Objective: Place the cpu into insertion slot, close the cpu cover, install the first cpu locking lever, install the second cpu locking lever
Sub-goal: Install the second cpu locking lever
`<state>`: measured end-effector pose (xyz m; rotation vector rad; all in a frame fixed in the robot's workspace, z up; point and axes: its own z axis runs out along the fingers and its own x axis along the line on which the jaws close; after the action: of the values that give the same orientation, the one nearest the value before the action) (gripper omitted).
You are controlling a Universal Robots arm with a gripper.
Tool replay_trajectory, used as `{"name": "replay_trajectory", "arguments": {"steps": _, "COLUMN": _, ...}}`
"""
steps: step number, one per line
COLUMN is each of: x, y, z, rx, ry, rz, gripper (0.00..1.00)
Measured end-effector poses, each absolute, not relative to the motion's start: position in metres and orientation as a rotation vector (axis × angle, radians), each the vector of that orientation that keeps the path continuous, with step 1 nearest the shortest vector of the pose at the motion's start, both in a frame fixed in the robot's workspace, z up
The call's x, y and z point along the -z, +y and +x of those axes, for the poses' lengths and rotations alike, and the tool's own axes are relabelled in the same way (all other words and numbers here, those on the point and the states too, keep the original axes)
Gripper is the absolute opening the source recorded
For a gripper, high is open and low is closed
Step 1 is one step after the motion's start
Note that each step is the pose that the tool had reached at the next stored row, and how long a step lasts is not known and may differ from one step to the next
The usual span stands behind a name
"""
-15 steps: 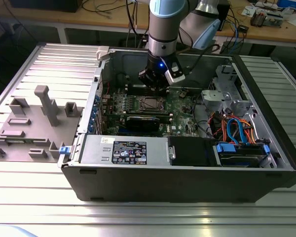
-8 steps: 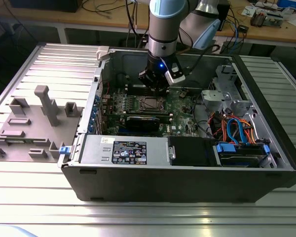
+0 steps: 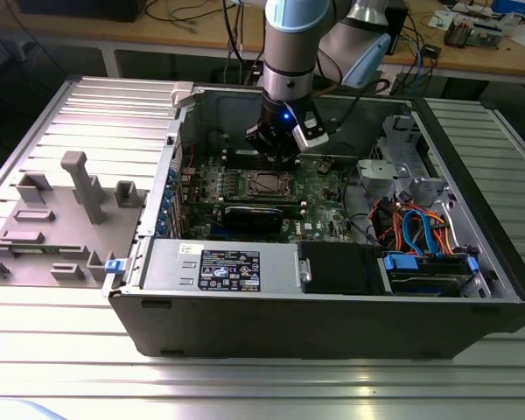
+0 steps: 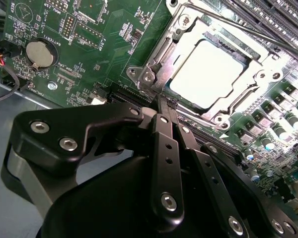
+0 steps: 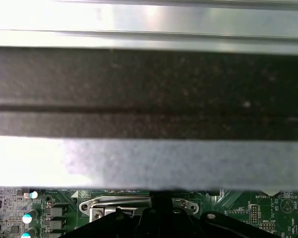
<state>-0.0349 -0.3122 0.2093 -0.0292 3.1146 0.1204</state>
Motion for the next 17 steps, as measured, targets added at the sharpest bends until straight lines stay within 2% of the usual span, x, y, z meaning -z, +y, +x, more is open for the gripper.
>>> {"name": "replay_trajectory", "arguments": {"steps": 17, "x": -0.2093, "y": -0.321, "z": -0.0349, "rx": -0.12, "ry": 3.115, "rz": -0.029, "gripper": 0.11}}
